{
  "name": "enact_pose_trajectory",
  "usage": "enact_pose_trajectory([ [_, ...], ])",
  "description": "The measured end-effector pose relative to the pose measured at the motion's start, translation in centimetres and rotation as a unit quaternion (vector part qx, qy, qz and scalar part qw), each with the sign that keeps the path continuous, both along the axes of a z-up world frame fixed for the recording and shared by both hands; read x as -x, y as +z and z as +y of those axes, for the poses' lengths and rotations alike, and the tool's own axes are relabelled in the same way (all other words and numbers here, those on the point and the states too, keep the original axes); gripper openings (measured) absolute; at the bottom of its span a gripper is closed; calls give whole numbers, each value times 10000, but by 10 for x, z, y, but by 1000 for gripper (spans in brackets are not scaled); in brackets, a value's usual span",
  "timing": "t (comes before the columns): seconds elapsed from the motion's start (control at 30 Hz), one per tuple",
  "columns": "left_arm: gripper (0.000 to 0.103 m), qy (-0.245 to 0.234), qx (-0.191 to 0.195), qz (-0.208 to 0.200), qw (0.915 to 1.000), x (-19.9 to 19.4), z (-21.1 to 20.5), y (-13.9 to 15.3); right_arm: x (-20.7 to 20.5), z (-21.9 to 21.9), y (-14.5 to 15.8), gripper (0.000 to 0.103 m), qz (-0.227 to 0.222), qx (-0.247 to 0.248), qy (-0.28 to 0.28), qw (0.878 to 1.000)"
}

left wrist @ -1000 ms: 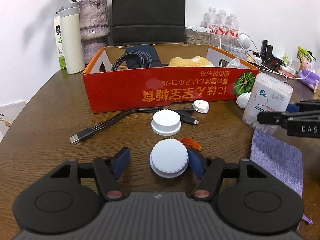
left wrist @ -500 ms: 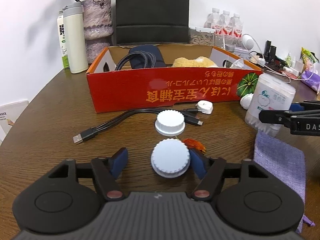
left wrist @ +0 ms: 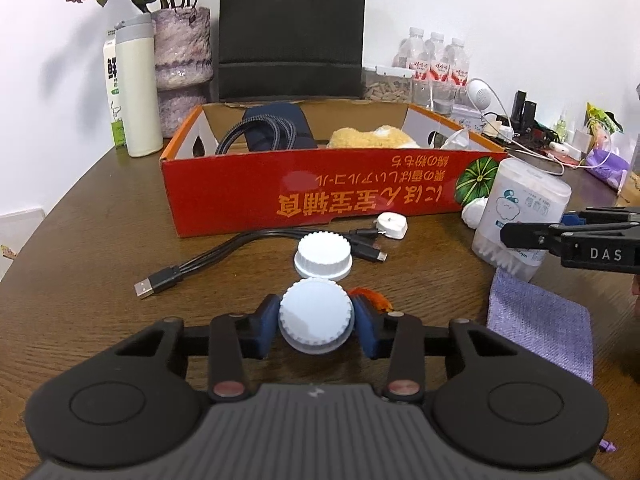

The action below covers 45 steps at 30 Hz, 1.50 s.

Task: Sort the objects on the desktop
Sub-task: 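Grasp the white round lid with the left gripper while the right gripper holds the container, then carry the white lid and plastic container over the cardboard box with both grippers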

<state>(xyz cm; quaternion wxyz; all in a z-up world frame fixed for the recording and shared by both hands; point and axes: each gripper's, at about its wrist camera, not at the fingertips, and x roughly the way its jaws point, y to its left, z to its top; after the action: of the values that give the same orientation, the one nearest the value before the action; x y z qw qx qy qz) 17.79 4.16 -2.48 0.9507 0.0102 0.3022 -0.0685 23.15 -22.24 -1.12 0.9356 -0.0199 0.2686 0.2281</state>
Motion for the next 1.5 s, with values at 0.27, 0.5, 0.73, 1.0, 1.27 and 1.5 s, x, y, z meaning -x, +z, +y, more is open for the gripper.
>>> enact_pose_trajectory([
  [0.27,41,15,22,-98,9999,2,0,3,4,0,5,40,-164,-70,8,9998],
  [0.5,41,83,34,-281,9996,4,0,9,11,3,15,40,-508,-59,-1,9987],
  [0.73,41,170,74,-374,9991,2,0,15,15,5,22,40,-688,-129,-83,9975],
  [1.0,41,249,237,-492,9982,1,1,27,21,9,39,40,-947,-377,-121,9947],
  [1.27,41,56,352,-808,9961,-12,-11,59,12,12,65,40,-1236,-572,-197,9905],
  [1.5,41,-48,376,-1177,9923,-46,-29,89,-15,23,92,40,-1539,-649,-236,9857],
])
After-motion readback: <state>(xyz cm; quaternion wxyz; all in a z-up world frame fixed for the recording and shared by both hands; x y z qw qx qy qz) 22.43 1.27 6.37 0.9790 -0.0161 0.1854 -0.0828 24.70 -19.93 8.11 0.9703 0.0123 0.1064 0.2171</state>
